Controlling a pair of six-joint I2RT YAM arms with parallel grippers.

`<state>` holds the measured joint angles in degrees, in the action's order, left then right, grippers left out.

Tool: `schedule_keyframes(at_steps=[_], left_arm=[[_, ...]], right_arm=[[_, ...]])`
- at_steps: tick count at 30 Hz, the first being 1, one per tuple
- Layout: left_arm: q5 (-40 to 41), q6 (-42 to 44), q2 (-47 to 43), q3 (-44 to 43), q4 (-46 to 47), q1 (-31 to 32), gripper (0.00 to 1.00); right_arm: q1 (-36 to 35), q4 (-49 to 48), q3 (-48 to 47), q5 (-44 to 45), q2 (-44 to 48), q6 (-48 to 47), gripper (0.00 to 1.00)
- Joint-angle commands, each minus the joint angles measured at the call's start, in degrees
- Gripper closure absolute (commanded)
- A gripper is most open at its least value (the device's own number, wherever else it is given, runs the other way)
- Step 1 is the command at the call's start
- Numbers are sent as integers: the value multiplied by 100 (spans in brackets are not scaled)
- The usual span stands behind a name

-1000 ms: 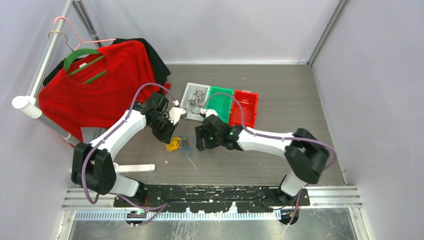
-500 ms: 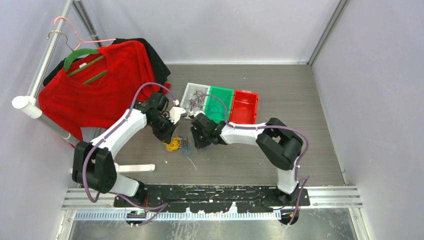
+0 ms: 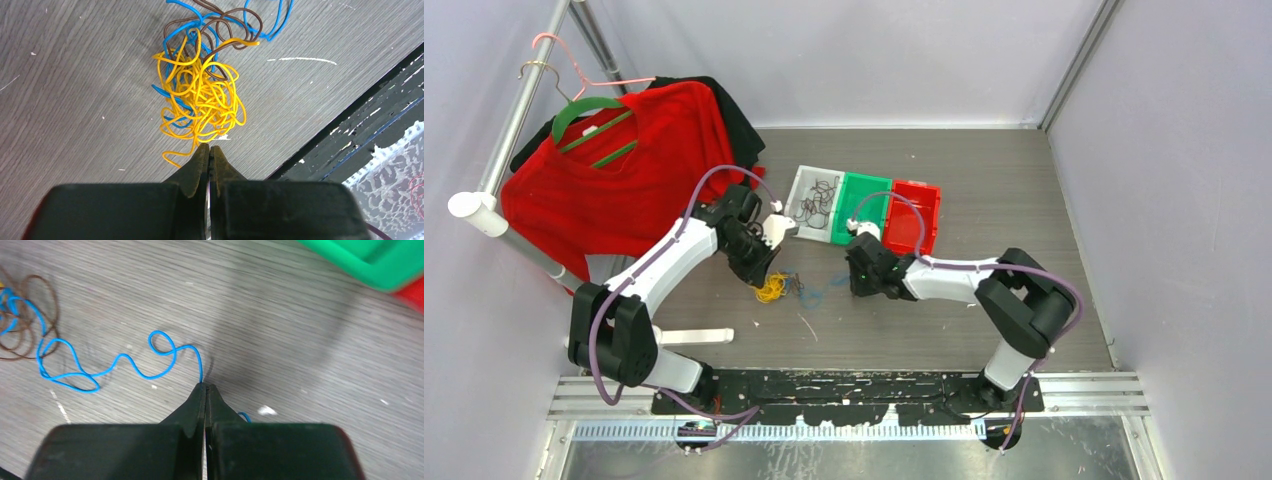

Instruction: Untangle the cables

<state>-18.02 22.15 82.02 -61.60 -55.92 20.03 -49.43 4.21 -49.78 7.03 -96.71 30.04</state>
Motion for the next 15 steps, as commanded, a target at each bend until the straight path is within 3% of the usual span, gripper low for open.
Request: schedule_keyframes(at_steps=[1,10,13,14,15], left_arm=[[85,218,-193,-145,-95,-6,100],[116,305,-202,-219,-208,-6,100],[114,325,-217,-231,-245,-1,100],[77,330,-223,-236,-256,-6,100],[42,326,-223,-242,-267,-7,100]], right_arm=[[203,-39,443,449,685,266,99],[366,722,772,1498,1584,479,99],[358,779,737,1443,1833,378,99],[306,718,684,1335,1850,307,95],[210,635,615,1235,1813,211,79]])
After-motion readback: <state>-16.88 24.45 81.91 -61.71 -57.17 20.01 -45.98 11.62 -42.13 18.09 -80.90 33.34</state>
